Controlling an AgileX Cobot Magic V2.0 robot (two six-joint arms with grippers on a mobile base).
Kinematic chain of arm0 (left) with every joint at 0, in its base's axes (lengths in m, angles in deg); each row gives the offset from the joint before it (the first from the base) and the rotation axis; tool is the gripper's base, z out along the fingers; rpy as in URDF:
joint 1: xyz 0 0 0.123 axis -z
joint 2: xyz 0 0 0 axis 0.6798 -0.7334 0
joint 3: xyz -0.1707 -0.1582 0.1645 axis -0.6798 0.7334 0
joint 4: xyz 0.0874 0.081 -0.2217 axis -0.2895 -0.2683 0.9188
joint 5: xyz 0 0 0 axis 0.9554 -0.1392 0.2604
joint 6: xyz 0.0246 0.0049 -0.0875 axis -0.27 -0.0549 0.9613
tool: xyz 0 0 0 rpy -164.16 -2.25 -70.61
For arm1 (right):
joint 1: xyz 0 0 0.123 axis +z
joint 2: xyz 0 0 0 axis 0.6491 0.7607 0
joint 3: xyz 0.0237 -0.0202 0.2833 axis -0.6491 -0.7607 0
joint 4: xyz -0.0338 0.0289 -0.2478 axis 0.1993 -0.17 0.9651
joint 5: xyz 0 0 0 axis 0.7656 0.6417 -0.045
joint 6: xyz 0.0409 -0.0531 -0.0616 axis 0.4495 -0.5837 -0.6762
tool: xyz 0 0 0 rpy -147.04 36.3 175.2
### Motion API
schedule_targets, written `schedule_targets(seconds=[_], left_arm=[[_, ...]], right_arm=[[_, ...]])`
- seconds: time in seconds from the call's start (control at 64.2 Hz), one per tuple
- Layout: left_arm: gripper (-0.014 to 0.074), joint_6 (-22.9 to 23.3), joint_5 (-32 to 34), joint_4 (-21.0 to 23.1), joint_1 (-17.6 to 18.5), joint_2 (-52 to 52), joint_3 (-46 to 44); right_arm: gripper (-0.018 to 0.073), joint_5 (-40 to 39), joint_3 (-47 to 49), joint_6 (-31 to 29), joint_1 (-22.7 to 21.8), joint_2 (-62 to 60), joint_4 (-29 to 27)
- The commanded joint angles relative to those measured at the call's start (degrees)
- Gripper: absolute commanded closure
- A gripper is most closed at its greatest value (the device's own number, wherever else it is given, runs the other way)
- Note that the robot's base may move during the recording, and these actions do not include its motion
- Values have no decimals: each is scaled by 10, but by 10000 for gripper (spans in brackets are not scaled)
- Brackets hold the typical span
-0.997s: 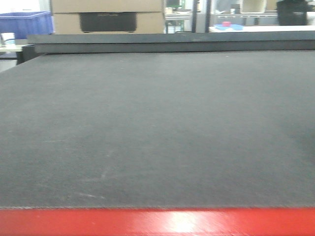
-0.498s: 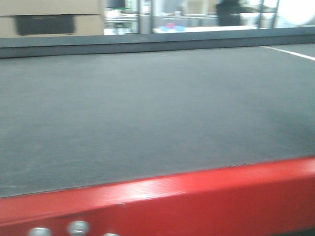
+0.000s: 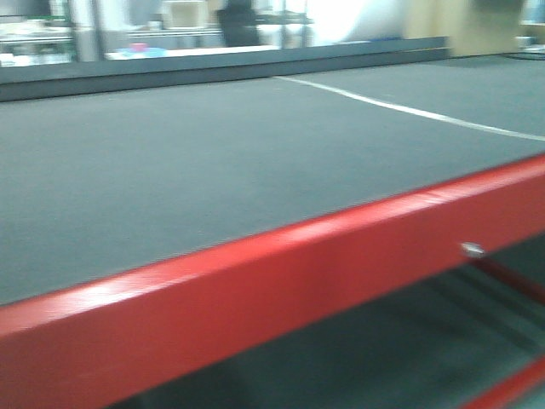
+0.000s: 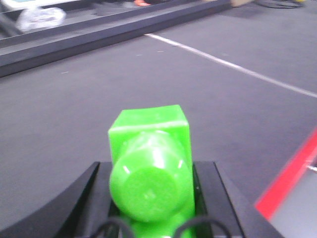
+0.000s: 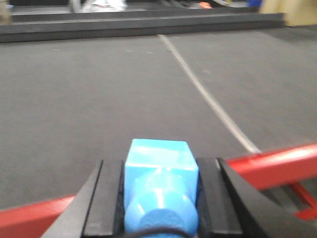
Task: Grab block from conveyor and place in blue bin
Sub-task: 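Turn the base away from the conveyor while holding both blocks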
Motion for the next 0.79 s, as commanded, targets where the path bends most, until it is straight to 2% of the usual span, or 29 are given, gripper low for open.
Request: schedule_targets(seconds=[0.0, 0.779], left_arm=[[707, 3, 11, 1, 4, 3, -1], [707, 3, 11, 1, 4, 3, -1]], right_arm=[[712, -14, 5, -4, 0, -3, 2], [712, -14, 5, -4, 0, -3, 2]])
